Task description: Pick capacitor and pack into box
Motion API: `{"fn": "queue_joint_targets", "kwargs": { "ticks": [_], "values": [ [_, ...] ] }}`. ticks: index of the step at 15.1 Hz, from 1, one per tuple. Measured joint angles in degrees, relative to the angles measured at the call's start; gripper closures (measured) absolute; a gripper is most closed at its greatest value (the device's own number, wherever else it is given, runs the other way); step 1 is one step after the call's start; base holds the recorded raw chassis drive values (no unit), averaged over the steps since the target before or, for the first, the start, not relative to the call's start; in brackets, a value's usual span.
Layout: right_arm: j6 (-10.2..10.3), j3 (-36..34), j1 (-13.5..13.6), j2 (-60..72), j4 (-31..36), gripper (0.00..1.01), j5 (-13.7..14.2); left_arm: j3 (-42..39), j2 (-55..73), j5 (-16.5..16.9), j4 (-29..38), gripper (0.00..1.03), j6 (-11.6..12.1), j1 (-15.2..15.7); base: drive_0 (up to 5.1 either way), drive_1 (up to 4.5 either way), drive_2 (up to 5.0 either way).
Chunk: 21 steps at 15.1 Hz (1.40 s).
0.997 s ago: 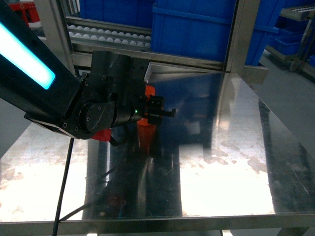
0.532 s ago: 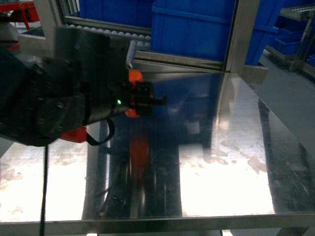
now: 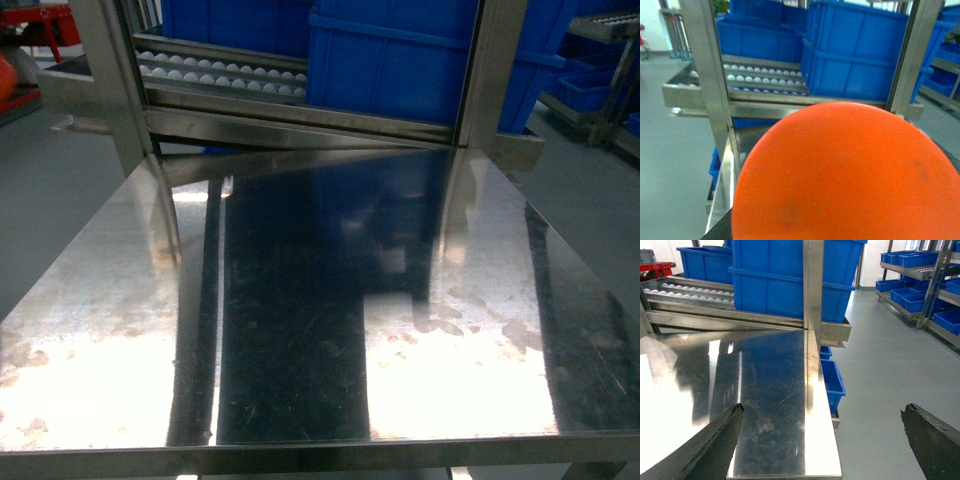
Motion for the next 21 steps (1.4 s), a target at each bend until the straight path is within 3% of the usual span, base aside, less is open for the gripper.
{"fn": "queue_joint_targets", "kwargs": {
  "ticks": [2, 4, 6, 7, 12, 14, 21],
  "values": [
    [0.0, 0.0, 0.0, 0.0, 0.0, 0.03, 0.0, -2.4, -11.2, -0.4, -2.6, 0.59, 0.0, 2.4, 0.0, 0.0, 0.0],
    [0.0, 0.0, 0.0, 0.0, 0.0, 0.03, 0.0, -2.3, -11.2, 0.0, -2.6, 0.59, 0.0, 2.3, 0.0, 0.0, 0.0],
    [0.0, 0.0, 0.0, 0.0, 0.0, 0.03, 0.0, -3.3, -13.5, -4.7, -11.7, 0.59, 0.2, 2.5, 0.0, 0.0, 0.0],
    [0.0, 0.0, 0.0, 0.0, 0.0, 0.03, 0.0, -6.0, -16.3, -4.6, -11.3, 0.59, 0.2, 4.2, 0.0, 0.0, 0.0],
    [0.0, 0.0, 0.0, 0.0, 0.0, 0.03, 0.0, -14.3, -24.6, -0.1, -11.5, 0.59, 0.2, 8.9, 0.0, 0.0, 0.0],
    [0.0, 0.0, 0.0, 0.0, 0.0, 0.03, 0.0, -16.6, -28.3, 5.2, -12.9, 0.59, 0.3, 14.7, 0.0, 0.0, 0.0],
    [0.0, 0.0, 0.0, 0.0, 0.0, 0.03, 0.0, -20.7, -38.2, 5.8, -18.6, 0.59, 0.4, 14.5, 0.0, 0.0, 0.0]
  ]
}}
